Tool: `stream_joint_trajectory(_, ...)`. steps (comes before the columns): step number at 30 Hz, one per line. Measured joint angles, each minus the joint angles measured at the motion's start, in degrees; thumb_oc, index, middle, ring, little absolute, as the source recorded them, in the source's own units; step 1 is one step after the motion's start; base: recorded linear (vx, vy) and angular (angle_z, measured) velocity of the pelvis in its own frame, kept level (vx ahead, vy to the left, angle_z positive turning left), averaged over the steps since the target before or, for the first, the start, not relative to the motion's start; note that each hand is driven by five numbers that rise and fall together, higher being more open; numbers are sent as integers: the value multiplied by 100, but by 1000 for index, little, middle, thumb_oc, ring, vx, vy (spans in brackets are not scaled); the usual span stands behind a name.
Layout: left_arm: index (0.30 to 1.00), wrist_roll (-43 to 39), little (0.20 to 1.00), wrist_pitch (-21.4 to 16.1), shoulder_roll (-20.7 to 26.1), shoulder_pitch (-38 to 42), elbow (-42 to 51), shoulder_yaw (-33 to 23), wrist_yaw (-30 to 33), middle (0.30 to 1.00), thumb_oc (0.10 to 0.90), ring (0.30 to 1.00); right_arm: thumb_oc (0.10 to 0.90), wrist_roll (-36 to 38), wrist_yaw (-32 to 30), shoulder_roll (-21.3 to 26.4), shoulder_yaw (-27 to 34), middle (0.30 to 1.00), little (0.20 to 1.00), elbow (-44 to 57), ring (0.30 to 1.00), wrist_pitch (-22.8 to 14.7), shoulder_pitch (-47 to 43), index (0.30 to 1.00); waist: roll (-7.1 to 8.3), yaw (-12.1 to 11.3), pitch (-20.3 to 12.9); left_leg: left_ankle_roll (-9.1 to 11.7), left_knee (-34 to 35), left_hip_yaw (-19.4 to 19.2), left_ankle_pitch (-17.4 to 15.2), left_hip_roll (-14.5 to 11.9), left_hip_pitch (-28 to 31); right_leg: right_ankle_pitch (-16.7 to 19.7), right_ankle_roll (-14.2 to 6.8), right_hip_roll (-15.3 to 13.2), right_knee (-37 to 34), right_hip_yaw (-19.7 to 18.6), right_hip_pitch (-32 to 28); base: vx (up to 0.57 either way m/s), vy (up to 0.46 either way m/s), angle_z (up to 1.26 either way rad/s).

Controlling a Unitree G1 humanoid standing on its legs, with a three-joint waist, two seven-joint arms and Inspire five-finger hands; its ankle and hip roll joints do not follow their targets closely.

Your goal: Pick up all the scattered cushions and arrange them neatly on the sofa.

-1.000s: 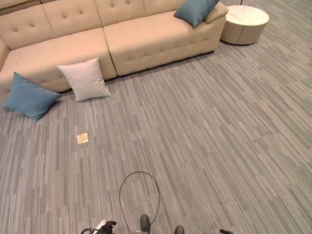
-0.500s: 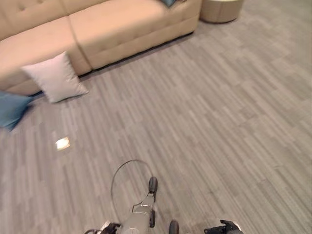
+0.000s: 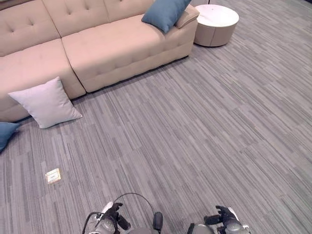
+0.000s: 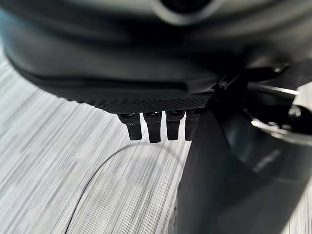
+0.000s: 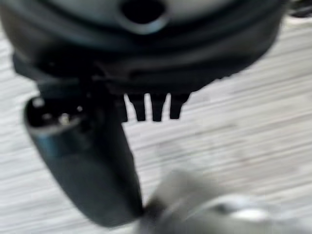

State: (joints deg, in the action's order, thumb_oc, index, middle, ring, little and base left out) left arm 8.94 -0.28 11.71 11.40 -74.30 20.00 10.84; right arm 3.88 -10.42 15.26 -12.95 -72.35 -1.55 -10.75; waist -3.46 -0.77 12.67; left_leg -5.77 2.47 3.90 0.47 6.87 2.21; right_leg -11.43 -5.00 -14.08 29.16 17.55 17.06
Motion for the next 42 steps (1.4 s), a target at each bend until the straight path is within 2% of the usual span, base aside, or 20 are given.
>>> stream_joint_trajectory(5,900,-207,900,20,-39,-187,-253,-265,27,900,800,900,800,176,27,-196,467,900,900,73,900,-57,37,900,81,318,3,146,102,227,-527,-77,505,1461,-174,287,-2774,-361,274,492,-265,19)
stream_joint_trajectory(7,900,-165,900,26,-88,-460,-467,-223,8,900,800,900,800,206,44,-255,556,900,900,57,900,-58,87,900,51,441,-16,329,190,260,-770,-248,954,1757,-112,383,-2945,-357,165,428,-256,12)
stream_joint_trajectory(9,900,-79,900,42,-164,-657,-526,-204,-6,900,800,900,800,196,45,-239,542,900,900,57,900,-52,149,900,4,503,-108,546,70,285,-904,-438,1204,2451,252,480,-2694,-360,53,404,-267,9)
stream_joint_trajectory(10,900,-69,900,43,-299,-735,-578,-223,2,900,800,900,800,263,84,-136,666,900,900,-109,900,-78,59,900,-180,479,-151,683,-295,288,-947,-646,1095,2200,317,641,-2371,-359,77,222,-173,2)
stream_joint_trajectory(13,900,10,900,34,-340,-786,-613,-346,-13,900,800,900,800,546,80,25,776,900,900,-378,900,-38,63,900,-252,462,-178,1050,-1608,188,-712,-786,736,1604,669,845,-2014,-336,-195,258,-340,-7)
stream_joint_trajectory(15,900,20,900,25,-325,-728,-674,-447,-15,900,800,900,800,618,44,49,707,900,900,-496,900,-50,170,900,-158,464,-170,1199,-3165,53,-546,-840,124,1416,817,919,-2152,-376,-533,289,-455,0)
stream_joint_trajectory(16,900,7,900,-4,-188,-571,-569,-447,12,900,800,900,800,675,15,60,656,900,900,-643,900,1,278,900,39,414,-86,1026,-4671,-153,-136,-1070,-743,1185,1027,1013,-2257,-370,-904,365,-462,5)
stream_joint_trajectory(18,900,-4,900,71,14,-275,-386,-252,44,900,800,900,800,700,-33,36,537,900,900,-639,900,97,352,900,247,283,77,831,-5436,-391,-295,-1188,-1635,815,1137,953,-2363,-338,-1224,402,-251,38)
stream_joint_trajectory(19,900,-53,900,-8,168,-255,-197,-215,89,900,800,900,800,707,-56,8,493,900,900,-667,900,150,374,900,334,147,150,761,-5182,-565,-345,-1187,-1965,839,1097,911,-2444,-240,-1402,555,-138,42)
stream_joint_trajectory(23,900,-274,900,-85,85,-362,29,-213,115,900,800,900,800,753,-159,12,318,900,900,-536,900,99,414,900,306,2,208,900,-1986,-1091,-76,-946,-2245,715,889,1081,-3134,34,-2198,510,-13,15)
stream_joint_trajectory(26,900,-274,900,-83,-54,-447,-90,-207,98,900,800,900,800,731,-230,-48,99,900,900,-488,900,62,329,900,43,-300,142,1156,126,-1029,525,-841,-2242,492,685,1383,-3488,-59,-2754,545,50,-30)
stream_joint_trajectory(29,900,-249,900,-73,-103,-723,-315,-347,94,900,800,900,800,543,-229,-193,79,900,900,-564,900,28,250,900,161,-521,162,1007,28,-1105,431,-784,-2261,-22,392,1277,-3474,-259,-3403,442,112,-42)
stream_joint_trajectory(30,900,-213,900,5,-63,-942,-395,-466,95,900,800,900,800,494,-227,-311,68,900,900,-602,900,54,314,900,459,-616,21,558,-243,-1206,981,-579,-2229,-263,267,1029,-3392,-403,-3656,708,227,-41)
stream_joint_trajectory(31,900,-211,900,62,-29,-962,-457,-560,103,900,800,900,800,419,-219,-394,38,900,900,-622,900,50,334,900,715,-674,-27,394,-465,-1299,1083,-416,-2240,-355,189,775,-3139,-460,-3621,691,244,-23)
stream_joint_trajectory(32,900,-204,900,69,-22,-959,-533,-729,88,900,800,900,800,349,-223,-437,66,900,900,-604,900,-16,326,900,769,-657,-51,74,-615,-1261,1177,-311,-2191,-228,204,694,-2755,-438,-3576,499,186,2)
stream_joint_trajectory(35,900,-200,900,41,42,-810,-537,-753,98,900,800,900,800,293,-156,-562,112,900,900,-615,900,-34,375,900,883,-712,-123,-55,-527,-1072,928,-108,-1726,-133,-168,614,-1486,-695,-3196,378,229,34)
stream_joint_trajectory(36,900,-192,900,43,45,-799,-527,-754,98,900,800,900,800,289,-119,-572,108,900,900,-605,900,-33,389,900,889,-740,-146,-143,-507,-1022,793,-50,-1560,-23,-289,622,-958,-690,-2985,546,380,38)
stream_joint_trajectory(38,900,-138,900,73,-9,-771,-485,-675,60,900,800,900,800,250,-73,-531,110,900,900,-581,900,0,489,900,787,-591,-203,-298,-465,-810,561,79,-1158,919,-597,405,857,-703,-2403,538,313,68)
stream_joint_trajectory(40,900,-82,900,73,-10,-681,-351,-428,63,900,800,900,800,262,-72,-481,116,900,900,-448,900,45,543,900,641,-449,-168,-460,-340,-406,289,148,-714,866,-264,261,1987,-660,-1774,483,110,71)
stream_joint_trajectory(42,900,-86,900,70,-47,-630,-312,-355,63,900,800,900,800,272,-86,-368,115,900,900,-249,900,-32,507,900,393,-284,-129,-425,-183,-234,266,-7,-353,330,34,243,2141,-417,-1287,356,-56,43)
